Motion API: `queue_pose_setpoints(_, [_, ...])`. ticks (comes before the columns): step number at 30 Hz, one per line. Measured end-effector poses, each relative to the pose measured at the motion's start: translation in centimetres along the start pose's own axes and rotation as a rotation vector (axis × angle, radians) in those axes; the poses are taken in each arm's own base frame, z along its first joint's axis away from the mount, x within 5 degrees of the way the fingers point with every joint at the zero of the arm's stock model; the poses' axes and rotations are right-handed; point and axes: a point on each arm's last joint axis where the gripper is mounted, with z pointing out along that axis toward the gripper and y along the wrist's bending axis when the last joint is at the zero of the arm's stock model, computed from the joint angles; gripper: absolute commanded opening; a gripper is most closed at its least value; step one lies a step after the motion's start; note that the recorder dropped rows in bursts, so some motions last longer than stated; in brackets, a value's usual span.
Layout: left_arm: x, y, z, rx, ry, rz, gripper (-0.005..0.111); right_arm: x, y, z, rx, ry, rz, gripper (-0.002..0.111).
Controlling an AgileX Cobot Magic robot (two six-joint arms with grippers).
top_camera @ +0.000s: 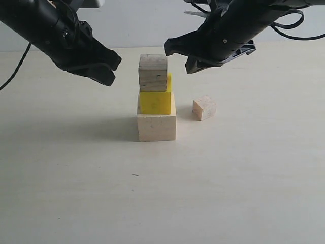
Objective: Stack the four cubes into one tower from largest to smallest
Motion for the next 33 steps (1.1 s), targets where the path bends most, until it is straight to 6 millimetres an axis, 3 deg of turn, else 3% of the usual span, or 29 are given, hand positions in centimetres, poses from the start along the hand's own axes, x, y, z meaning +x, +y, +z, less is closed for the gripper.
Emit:
queue_pose_setpoints(11, [0.0, 0.4, 1.1, -0.004, 0.012, 0.006, 0.000, 0.7, -0.2, 2.3, -0.020, 0.066, 0.050, 0.000])
queue_pose_setpoints(33, [-0.1, 0.5, 1.2, -0.006, 0.008, 0.009, 0.000, 0.8, 0.6, 3.0, -0.131, 0.074, 0.034, 0.000])
